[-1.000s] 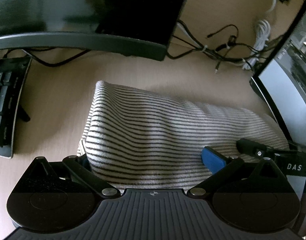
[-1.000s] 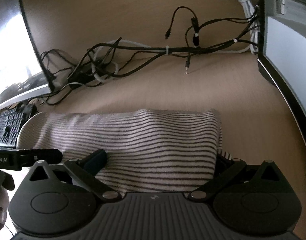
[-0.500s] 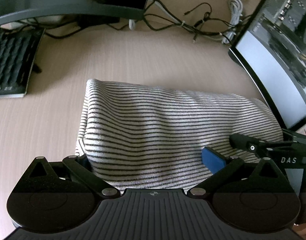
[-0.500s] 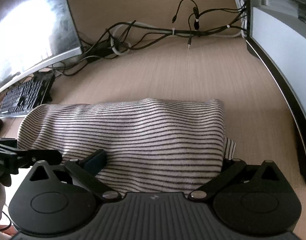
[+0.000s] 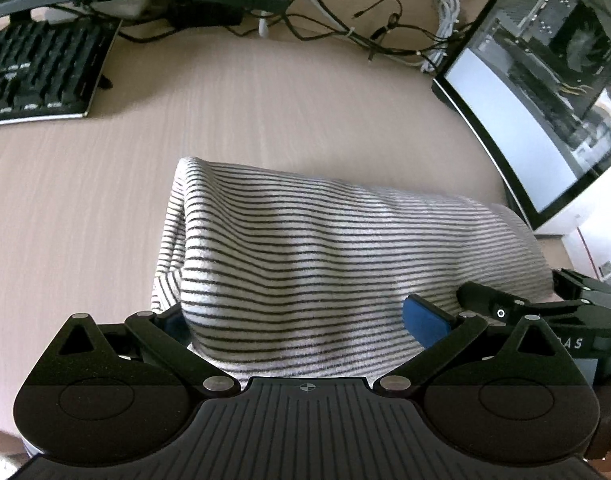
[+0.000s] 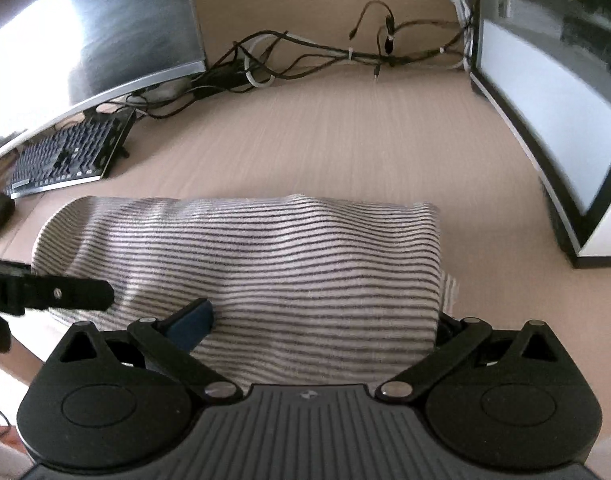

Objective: Fold clothes

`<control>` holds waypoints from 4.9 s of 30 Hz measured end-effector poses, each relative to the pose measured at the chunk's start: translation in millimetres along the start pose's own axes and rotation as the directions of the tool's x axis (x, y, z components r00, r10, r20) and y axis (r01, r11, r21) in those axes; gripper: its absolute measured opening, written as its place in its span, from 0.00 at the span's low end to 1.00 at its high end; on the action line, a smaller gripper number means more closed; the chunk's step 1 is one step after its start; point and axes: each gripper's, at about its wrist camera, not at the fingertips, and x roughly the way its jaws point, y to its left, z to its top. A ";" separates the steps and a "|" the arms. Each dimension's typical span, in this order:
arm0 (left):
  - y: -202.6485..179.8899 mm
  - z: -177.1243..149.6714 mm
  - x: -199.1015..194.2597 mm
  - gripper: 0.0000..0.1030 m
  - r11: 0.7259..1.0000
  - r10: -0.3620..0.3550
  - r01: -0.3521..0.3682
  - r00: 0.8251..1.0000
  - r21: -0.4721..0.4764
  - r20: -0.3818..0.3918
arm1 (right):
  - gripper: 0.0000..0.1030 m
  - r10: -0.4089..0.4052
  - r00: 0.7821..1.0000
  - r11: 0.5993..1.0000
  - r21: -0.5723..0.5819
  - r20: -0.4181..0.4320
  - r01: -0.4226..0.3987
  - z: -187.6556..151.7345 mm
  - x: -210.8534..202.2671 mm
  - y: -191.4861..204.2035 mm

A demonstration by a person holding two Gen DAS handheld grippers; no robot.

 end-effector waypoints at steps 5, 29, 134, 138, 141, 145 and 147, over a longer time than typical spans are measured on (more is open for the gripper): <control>4.5 1.2 -12.8 1.00 0.999 0.019 -0.018 1.000 -0.048 0.023 | 1.00 -0.083 0.987 0.969 -0.220 0.137 0.112 -3.8 -21.2 28.4; 28.4 40.3 -28.6 1.00 0.983 0.150 -0.134 0.980 -0.124 0.134 | 1.00 -0.199 0.853 0.878 -0.299 0.482 0.374 121.6 12.3 49.9; -58.3 5.0 33.5 1.00 0.889 0.035 -0.088 0.991 0.449 0.126 | 0.67 -0.040 0.995 0.989 0.148 0.091 0.026 84.3 50.2 -82.0; -69.1 17.9 36.1 1.00 0.863 0.057 -0.146 0.979 0.484 0.195 | 0.36 0.016 0.999 0.979 0.202 0.043 -0.024 84.4 83.0 -89.1; -80.1 28.7 35.2 1.00 0.837 0.056 -0.192 0.961 0.512 0.270 | 0.15 0.061 0.995 0.981 0.182 0.075 -0.074 94.1 74.4 -81.5; -103.5 32.9 42.5 1.00 0.754 0.014 -0.247 0.933 0.609 0.360 | 0.12 0.226 0.956 0.945 0.197 0.188 -0.262 123.8 35.1 -76.3; -117.6 29.6 51.4 1.00 0.688 0.004 -0.281 0.923 0.669 0.384 | 0.12 0.296 0.926 0.917 0.201 0.234 -0.344 137.5 19.4 -74.7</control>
